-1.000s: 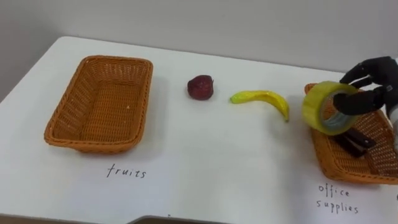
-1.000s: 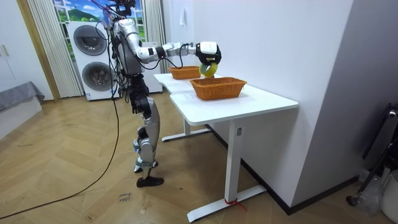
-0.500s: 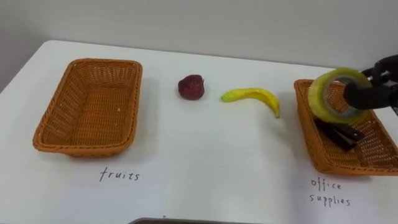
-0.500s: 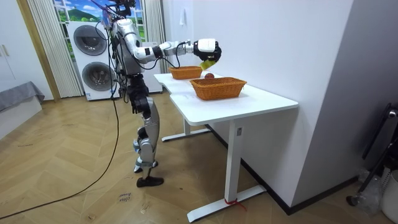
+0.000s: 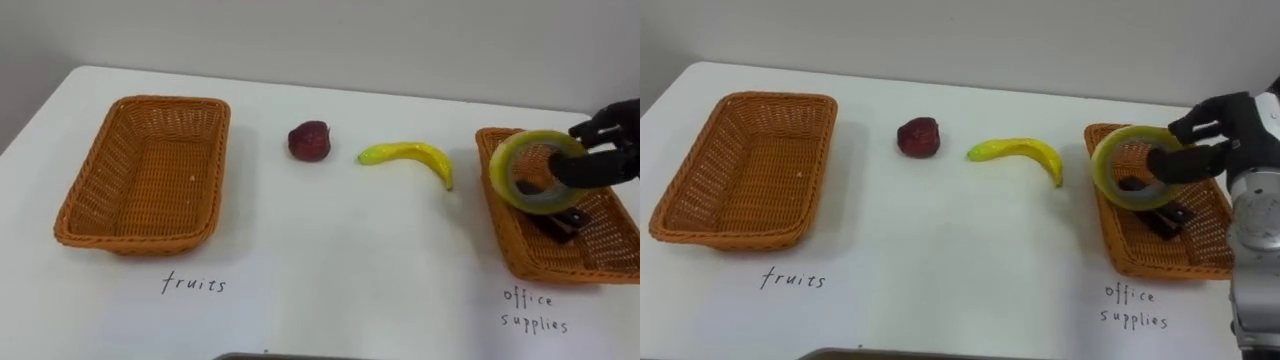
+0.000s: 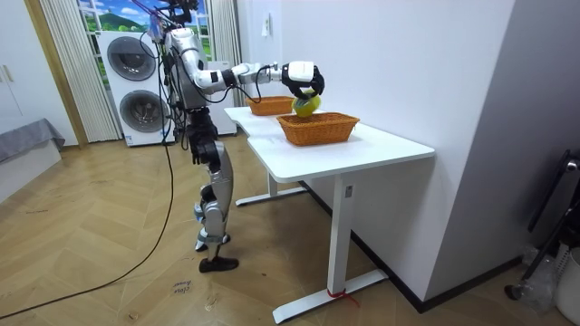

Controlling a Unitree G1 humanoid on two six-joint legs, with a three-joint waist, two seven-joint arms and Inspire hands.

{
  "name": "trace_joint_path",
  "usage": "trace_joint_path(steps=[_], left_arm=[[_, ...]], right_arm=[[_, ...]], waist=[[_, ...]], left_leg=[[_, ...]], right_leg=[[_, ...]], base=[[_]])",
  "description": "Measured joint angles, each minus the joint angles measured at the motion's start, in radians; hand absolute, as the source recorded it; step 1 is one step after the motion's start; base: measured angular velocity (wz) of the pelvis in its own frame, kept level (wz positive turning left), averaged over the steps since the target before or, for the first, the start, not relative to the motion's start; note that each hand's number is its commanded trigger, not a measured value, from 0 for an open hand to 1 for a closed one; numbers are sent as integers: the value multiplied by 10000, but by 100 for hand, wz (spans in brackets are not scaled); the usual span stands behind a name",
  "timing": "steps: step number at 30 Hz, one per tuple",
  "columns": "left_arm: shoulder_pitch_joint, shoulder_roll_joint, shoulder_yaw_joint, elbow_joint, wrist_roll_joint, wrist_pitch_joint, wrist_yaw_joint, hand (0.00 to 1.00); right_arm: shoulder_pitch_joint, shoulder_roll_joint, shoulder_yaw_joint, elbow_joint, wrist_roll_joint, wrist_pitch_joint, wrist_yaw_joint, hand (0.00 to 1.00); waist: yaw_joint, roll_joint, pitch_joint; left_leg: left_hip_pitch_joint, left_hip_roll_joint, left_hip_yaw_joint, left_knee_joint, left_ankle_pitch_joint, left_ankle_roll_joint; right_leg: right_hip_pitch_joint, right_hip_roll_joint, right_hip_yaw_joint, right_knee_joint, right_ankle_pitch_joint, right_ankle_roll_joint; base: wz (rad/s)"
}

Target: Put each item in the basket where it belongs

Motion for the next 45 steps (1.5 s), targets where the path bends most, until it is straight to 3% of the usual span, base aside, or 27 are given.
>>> trace_joint_path(steps=[45], left_arm=[[-131, -3, -118, 12, -3, -9, -69, 0]], right_arm=[[11, 4, 8, -3, 141, 0, -533, 0]], waist=[[6, -110, 36]], left_leg=[[0, 8, 40, -2, 2, -3]], right_leg=[[-31, 10, 37, 28, 0, 1]], base=[[0]])
